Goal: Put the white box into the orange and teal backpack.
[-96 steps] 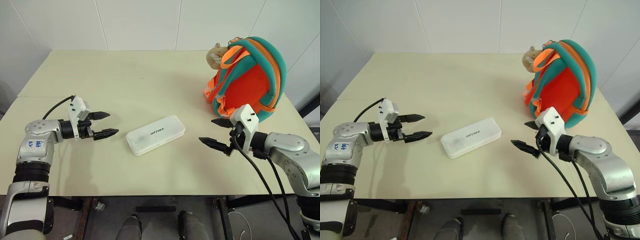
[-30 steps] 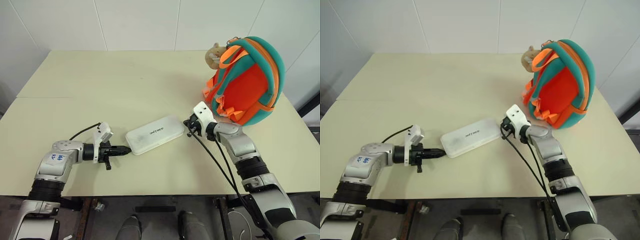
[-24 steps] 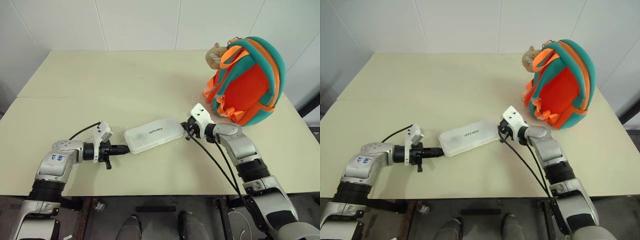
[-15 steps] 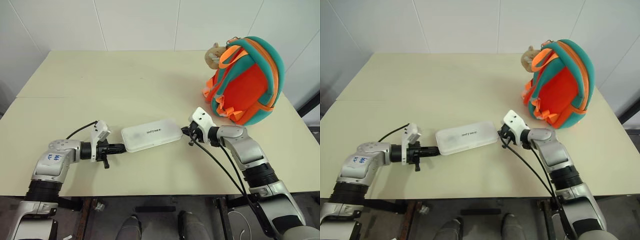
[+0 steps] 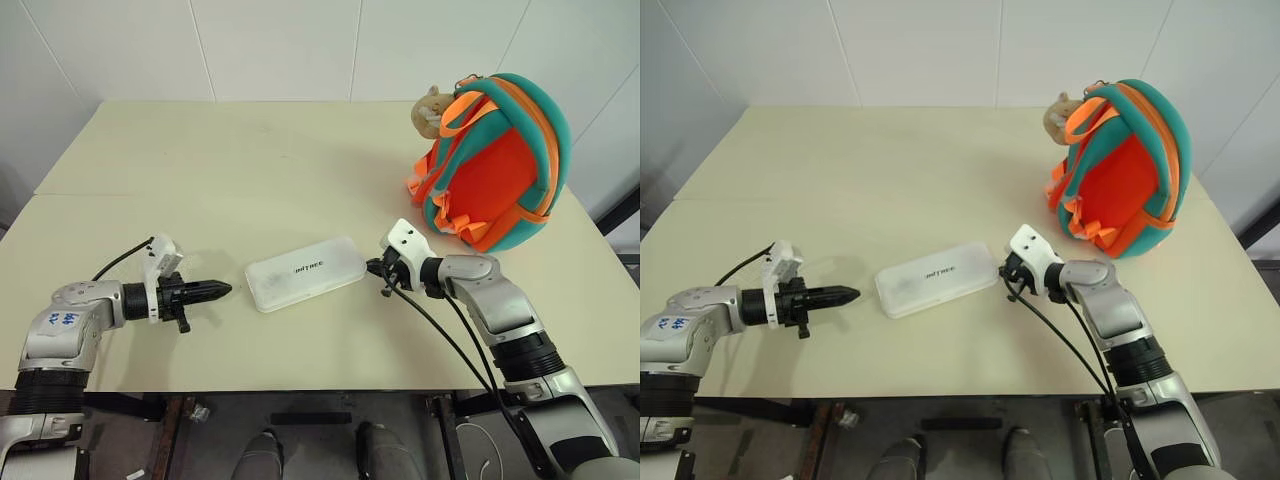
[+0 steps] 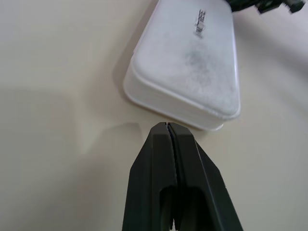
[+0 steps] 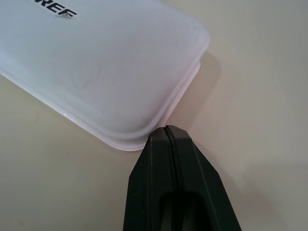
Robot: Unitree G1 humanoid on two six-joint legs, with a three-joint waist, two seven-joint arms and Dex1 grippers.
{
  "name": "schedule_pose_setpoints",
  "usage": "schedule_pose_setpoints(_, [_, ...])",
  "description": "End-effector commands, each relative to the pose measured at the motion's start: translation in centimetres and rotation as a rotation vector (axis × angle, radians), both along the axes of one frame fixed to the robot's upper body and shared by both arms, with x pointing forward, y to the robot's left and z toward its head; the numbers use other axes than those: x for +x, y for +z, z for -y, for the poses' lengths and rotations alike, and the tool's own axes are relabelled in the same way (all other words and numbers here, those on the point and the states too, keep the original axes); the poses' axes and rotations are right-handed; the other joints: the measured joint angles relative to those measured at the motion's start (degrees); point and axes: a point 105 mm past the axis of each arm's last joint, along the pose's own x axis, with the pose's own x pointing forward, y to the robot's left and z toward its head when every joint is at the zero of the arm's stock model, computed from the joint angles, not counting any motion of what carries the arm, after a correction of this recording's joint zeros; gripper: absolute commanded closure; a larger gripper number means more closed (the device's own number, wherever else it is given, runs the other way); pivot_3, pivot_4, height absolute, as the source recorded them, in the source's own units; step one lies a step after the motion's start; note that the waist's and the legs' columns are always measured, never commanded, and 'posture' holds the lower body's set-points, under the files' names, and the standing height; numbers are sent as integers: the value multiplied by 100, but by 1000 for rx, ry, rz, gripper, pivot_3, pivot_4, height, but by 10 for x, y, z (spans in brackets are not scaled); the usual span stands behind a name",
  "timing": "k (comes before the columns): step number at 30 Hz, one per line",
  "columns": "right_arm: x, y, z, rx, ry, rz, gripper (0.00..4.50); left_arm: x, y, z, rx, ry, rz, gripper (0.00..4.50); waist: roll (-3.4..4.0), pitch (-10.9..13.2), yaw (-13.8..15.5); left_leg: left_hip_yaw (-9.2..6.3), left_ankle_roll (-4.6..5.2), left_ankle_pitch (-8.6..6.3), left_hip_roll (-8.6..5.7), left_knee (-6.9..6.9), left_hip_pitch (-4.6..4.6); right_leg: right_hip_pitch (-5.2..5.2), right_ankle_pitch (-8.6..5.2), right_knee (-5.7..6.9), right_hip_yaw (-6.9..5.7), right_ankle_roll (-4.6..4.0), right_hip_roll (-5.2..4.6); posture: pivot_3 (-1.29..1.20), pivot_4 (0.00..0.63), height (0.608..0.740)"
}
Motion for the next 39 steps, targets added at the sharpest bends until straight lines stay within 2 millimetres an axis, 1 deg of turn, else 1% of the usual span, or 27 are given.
schedule_pose_setpoints(1, [4, 14, -8, 15, 14, 56, 4500, -1, 10, 5, -49, -22, 64, 4480, 0, 0, -11, 0, 0, 0, 0, 0, 0, 0, 0, 1, 0, 0, 0, 0, 150, 740])
schedule_pose_setpoints(4, [7, 15, -9, 20, 6, 64, 4500, -2, 1, 6, -52, -26, 39, 4480, 0, 0, -11, 0, 0, 0, 0, 0, 2, 0, 0, 3, 0, 0, 0, 0, 150, 740])
schedule_pose_setpoints(11, [6, 19, -13, 33, 16, 74, 4500, -1, -6, 12, -63, -43, 23, 4480, 0, 0, -1, 0, 0, 0, 0, 0, 1, 0, 0, 1, 0, 0, 0, 0, 150, 740])
schedule_pose_setpoints(18, [5, 21, -15, 42, 20, 78, 4500, 1, -8, 14, -60, -45, 12, 4480, 0, 0, -4, 0, 0, 0, 0, 0, 1, 0, 0, 1, 0, 0, 0, 0, 150, 740])
schedule_pose_setpoints(23, [6, 22, -15, 43, 17, 82, 4500, 1, -7, 5, -30, -10, 9, 4480, 0, 0, -5, 0, 0, 0, 0, 0, 1, 0, 0, 1, 0, 0, 0, 0, 150, 740])
schedule_pose_setpoints(28, [7, 21, -15, 43, 19, 82, 4500, 2, -7, 3, -24, -6, 14, 4480, 0, 0, -3, 0, 0, 0, 0, 0, 1, 0, 0, 1, 0, 0, 0, 0, 150, 740])
schedule_pose_setpoints(31, [6, 21, -16, 43, 24, 81, 4500, 3, -6, 6, -31, -11, 23, 4480, 0, 0, -5, 0, 0, 0, 0, 0, 1, 0, 0, 1, 0, 0, 0, 0, 150, 740])
schedule_pose_setpoints(35, [6, 21, -19, 44, 34, 80, 4500, 6, -9, 9, -31, -18, 19, 4480, 0, 0, -4, 0, 0, 0, 0, 0, 1, 0, 0, 1, 0, 0, 0, 0, 150, 740])
schedule_pose_setpoints(39, [2, 23, -24, 50, 55, 79, 4500, 9, -10, 13, -33, -32, 25, 4480, 0, 0, 3, 0, 0, 0, 0, 0, 1, 0, 0, 1, 0, 0, 0, 0, 150, 740])
